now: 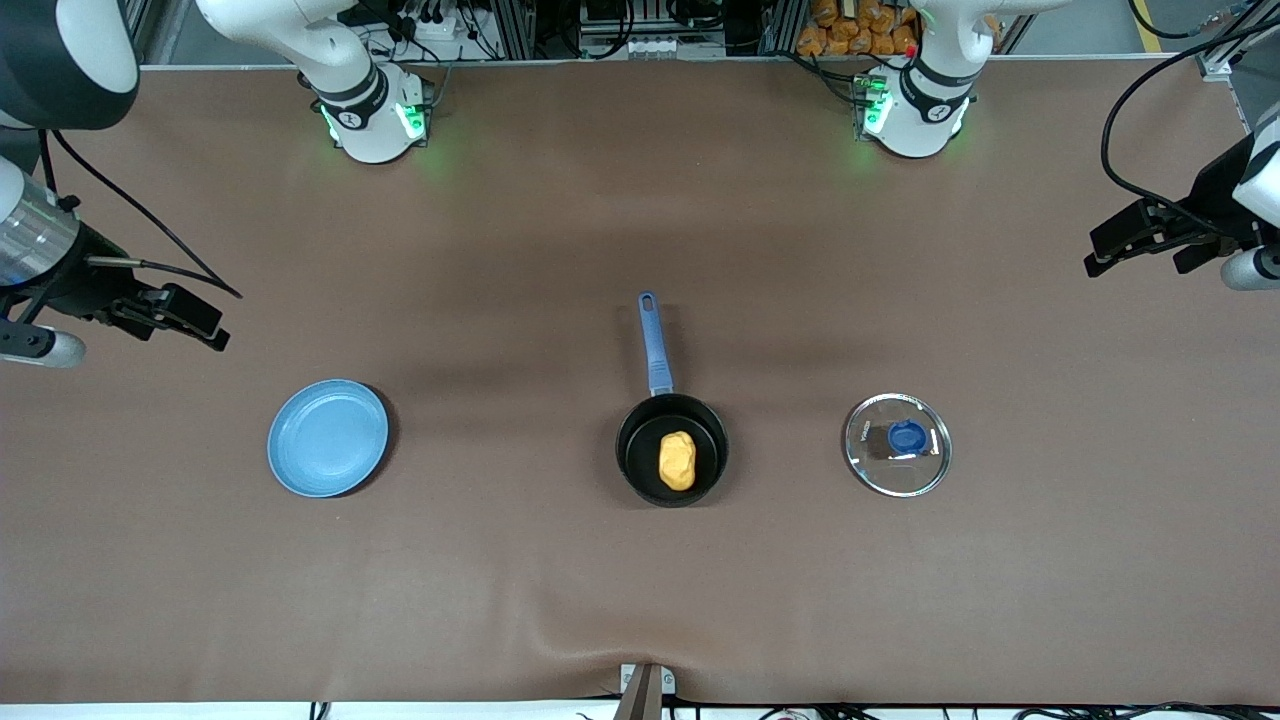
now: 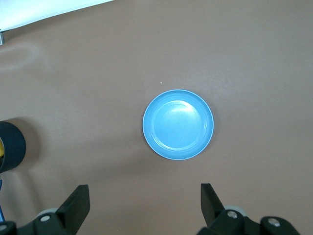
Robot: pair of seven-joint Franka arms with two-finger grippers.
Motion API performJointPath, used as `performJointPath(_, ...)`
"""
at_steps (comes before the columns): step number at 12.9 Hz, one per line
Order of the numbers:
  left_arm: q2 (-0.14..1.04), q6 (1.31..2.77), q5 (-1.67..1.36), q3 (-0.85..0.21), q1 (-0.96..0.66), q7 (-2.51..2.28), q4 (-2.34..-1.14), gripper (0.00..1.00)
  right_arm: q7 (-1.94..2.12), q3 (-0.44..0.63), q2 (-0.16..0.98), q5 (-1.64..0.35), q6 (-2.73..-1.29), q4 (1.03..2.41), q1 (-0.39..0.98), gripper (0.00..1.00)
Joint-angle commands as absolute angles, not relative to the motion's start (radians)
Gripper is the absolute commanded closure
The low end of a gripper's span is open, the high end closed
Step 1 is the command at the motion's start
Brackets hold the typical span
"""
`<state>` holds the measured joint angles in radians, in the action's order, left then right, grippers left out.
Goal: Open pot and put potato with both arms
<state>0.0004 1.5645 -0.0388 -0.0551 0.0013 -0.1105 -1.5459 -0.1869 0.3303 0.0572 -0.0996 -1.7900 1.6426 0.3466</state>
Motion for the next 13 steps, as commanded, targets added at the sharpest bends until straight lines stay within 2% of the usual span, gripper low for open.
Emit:
performJointPath(1,-0.023,1.572,-0.023,-0.060,0.002,-0.114,-1.563,0.00,-0.173,0.123,0.011,-0.077,-1.798,1.675,0.146,0.00)
performJointPath(3,-0.023,1.572,-0.023,-0.060,0.002,-0.114,-1.563,0.00,-0.141,0.088,0.008,-0.048,-1.799,1.674,0.106,0.00)
performJointPath(5,-0.023,1.572,-0.023,-0.060,0.002,-0.114,-1.562,0.00,-0.138,-0.024,0.003,-0.045,-1.798,1.672,0.011,0.00)
performJointPath(13,-0.023,1.572,-0.023,-0.060,0.000,-0.114,-1.562,0.00,-0.150,-0.043,-0.023,0.014,-1.787,1.675,0.021,0.00)
